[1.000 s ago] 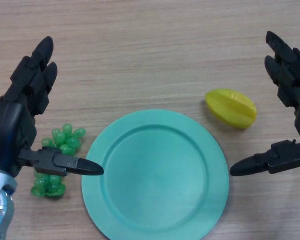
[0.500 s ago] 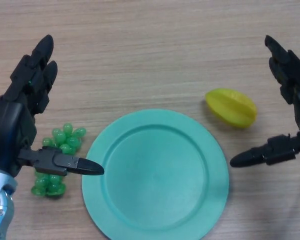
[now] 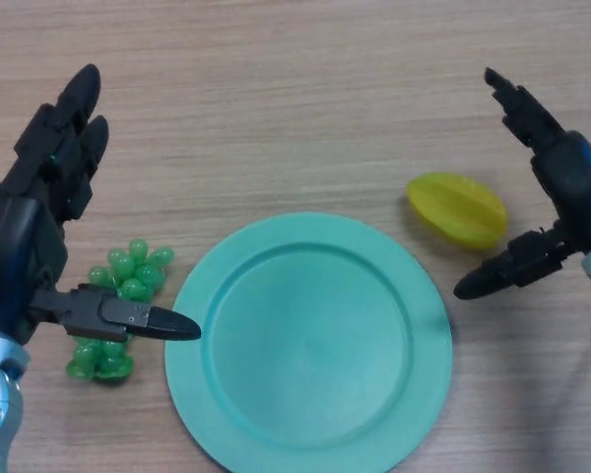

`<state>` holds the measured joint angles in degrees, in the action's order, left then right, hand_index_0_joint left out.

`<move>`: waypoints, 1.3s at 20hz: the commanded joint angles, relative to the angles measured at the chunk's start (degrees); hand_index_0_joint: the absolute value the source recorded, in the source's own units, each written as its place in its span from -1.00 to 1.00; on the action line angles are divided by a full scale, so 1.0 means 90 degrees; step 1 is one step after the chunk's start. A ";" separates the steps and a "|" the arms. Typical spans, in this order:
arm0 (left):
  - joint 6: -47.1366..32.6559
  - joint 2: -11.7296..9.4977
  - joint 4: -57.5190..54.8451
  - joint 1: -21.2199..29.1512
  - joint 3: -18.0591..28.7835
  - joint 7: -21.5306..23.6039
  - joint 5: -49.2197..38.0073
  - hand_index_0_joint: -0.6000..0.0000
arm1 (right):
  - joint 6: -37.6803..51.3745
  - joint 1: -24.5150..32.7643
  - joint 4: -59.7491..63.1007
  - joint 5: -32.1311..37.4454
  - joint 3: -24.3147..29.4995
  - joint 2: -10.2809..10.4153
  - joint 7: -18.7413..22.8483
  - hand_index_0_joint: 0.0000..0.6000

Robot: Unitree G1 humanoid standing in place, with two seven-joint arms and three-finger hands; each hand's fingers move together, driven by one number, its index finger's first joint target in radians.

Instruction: Pick up the yellow starfruit and place it on the plate

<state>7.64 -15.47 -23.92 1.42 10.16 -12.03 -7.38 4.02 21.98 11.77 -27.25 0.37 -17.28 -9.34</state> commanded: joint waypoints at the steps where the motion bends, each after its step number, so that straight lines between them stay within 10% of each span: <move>1: -0.0586 -0.0245 -0.0351 0.0182 0.0443 0.0089 -0.0292 1.00 | 0.0917 0.0519 0.0064 -0.0094 0.0181 -0.0237 0.0580 -1.00; 6: -0.0503 -0.0273 -0.0459 0.0138 0.0597 0.0059 -0.0466 1.00 | 0.1457 0.1134 0.1478 -0.0707 -0.0050 -0.0194 0.1086 -0.83; 11: -0.0673 -0.0274 -0.0429 0.0038 0.0689 0.0018 -0.0390 1.00 | 0.1891 0.1722 0.2896 -0.1971 -0.0347 -0.0345 0.1713 1.00; 21: -0.0887 -0.0273 -0.0353 -0.0013 0.0820 0.0091 -0.0339 1.00 | 0.1787 0.2000 0.3084 -0.3444 -0.0281 -0.0500 0.2076 1.00; 26: -0.0938 -0.0246 -0.0374 -0.0032 0.0775 0.0111 -0.0292 1.00 | 0.1596 0.1452 0.1135 -0.3082 -0.0237 -0.0273 0.1254 1.00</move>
<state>7.61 -15.62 -24.36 -0.40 13.06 -12.02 -9.86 17.03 31.97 24.94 -58.47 -5.34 -18.99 -0.28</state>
